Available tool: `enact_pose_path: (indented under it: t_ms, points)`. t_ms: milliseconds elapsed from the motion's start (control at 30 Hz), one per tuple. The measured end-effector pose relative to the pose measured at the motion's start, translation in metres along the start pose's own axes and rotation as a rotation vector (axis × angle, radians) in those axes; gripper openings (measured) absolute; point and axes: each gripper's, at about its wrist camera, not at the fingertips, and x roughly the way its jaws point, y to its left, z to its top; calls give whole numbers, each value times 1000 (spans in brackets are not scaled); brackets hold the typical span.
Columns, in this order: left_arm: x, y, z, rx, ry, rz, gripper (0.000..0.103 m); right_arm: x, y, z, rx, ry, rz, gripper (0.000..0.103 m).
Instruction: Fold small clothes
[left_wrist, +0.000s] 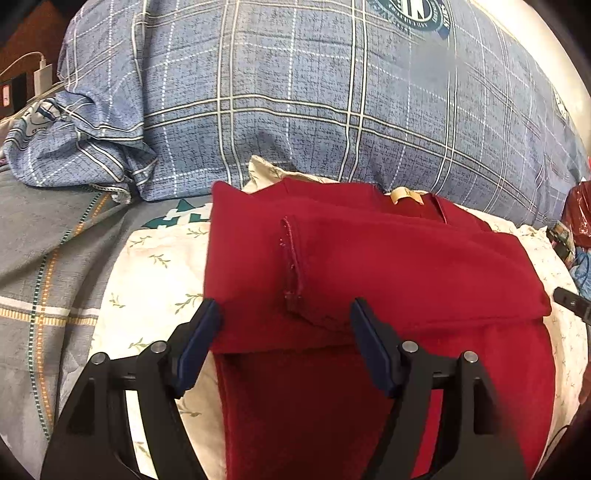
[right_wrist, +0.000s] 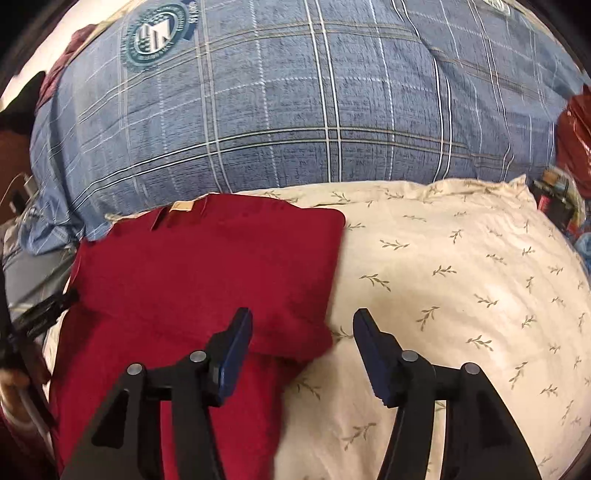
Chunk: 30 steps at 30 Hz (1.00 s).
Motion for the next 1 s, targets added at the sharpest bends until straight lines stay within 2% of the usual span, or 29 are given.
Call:
enact_pose_path:
  t_ms: [100,200,267,367,500,667,833,1000]
  points:
    - [0,4,1,-11,5,17,72,14,-1,2,32,26,-31,58]
    - [5,8,3,-33,23,22,72,14,5,4,42,3,-10,56]
    - [9,10,4,-39,33,27,72,13,15,4,7,-17,2,56]
    - [12,10,4,-42,43,31,74,25,26,0,-40,16,0,53]
    - [16,12,4,-46,50,32,77,47,25,-5,-72,41,-60,52]
    - [19,14,3,-55,61,35,79,43,18,-2,-12,29,-50,51]
    - [19,13,3,-51,61,38,80,14,24,-11,-35,-16,-37,53]
    - [16,12,2,-40,65,43,80,31,24,-18,-87,43,-117,54]
